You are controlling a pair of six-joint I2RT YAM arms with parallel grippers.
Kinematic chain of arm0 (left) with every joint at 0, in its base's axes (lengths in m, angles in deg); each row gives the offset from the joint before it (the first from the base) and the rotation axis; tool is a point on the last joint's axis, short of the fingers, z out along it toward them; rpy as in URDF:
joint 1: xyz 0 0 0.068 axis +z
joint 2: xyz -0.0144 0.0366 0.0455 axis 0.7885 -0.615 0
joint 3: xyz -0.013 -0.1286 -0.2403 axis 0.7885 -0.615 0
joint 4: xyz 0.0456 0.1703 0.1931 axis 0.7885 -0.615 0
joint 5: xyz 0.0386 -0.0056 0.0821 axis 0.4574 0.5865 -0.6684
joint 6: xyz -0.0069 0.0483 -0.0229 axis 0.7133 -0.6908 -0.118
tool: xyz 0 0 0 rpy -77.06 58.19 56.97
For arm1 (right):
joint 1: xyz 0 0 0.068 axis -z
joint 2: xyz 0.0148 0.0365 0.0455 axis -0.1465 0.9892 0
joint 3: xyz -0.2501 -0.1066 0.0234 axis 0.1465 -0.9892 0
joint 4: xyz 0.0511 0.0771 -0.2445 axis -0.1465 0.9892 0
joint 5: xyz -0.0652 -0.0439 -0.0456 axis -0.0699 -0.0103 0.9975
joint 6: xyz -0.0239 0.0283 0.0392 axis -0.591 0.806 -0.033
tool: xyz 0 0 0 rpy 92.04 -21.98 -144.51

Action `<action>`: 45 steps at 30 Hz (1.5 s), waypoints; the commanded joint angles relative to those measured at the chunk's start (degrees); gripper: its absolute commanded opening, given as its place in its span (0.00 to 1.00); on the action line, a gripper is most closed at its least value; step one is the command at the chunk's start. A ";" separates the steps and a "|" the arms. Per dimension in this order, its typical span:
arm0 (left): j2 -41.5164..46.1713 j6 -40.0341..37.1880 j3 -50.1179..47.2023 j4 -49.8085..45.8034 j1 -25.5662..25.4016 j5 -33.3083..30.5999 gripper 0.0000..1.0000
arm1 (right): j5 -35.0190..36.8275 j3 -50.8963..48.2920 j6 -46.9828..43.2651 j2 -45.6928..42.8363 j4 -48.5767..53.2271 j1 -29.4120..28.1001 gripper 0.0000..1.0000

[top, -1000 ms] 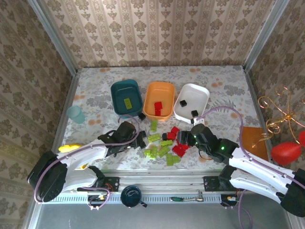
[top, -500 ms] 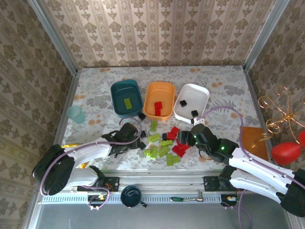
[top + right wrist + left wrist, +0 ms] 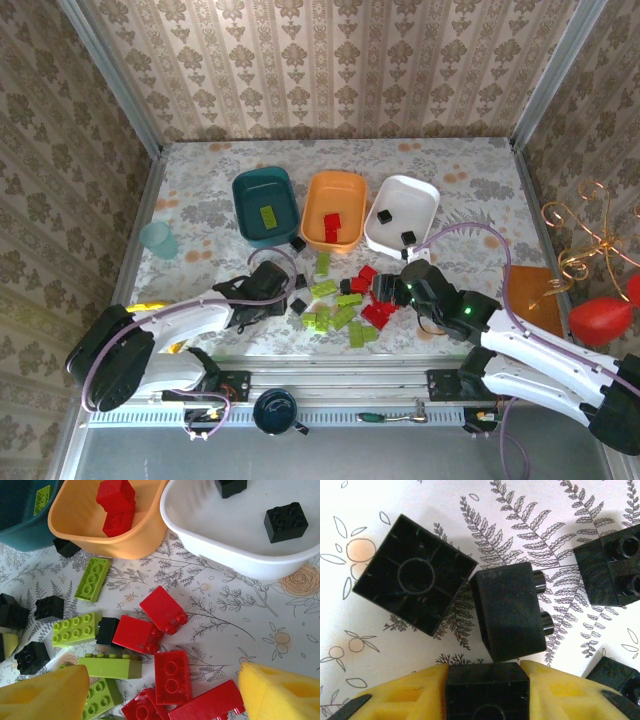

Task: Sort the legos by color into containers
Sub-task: Pick up the lego from the middle-left of the table, then place the lego in the container.

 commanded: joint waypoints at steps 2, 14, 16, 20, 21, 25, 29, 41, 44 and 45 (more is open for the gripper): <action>2.20 0.30 0.73 -3.65 -1.87 1.24 0.36 | 2.79 0.15 1.05 -2.41 2.45 0.25 0.80; -14.74 -8.92 32.96 1.63 -4.63 9.66 0.35 | 9.85 -1.38 3.20 -9.86 6.05 0.46 0.80; -21.95 -10.65 41.47 1.86 -4.78 11.52 0.35 | 10.13 -1.46 3.48 -10.81 7.32 0.55 0.80; -37.16 -12.68 59.44 -1.36 -4.56 15.42 0.35 | 10.15 -1.40 3.97 -11.87 9.70 0.73 0.81; -40.27 -13.09 63.40 -2.55 -4.53 15.80 0.35 | 10.03 -1.59 4.11 -11.97 9.86 0.74 0.81; -52.62 -14.24 80.08 -8.19 -4.34 16.10 0.35 | 8.97 -2.27 4.51 -11.97 10.21 0.85 0.81; -61.93 -13.88 92.50 -12.63 -4.35 17.37 0.38 | 8.57 -2.45 4.65 -12.02 10.83 0.90 0.81; -58.40 -11.51 91.52 -9.20 -4.06 18.80 0.69 | 6.27 -3.04 4.25 -10.53 9.45 0.89 0.82; -50.35 -11.22 82.45 -3.93 -4.18 18.30 0.72 | 4.97 -3.58 4.46 -8.69 7.52 0.91 0.82; -47.04 -10.96 78.24 -1.57 -4.22 17.96 0.73 | 4.60 -3.58 4.41 -7.88 6.97 0.93 0.82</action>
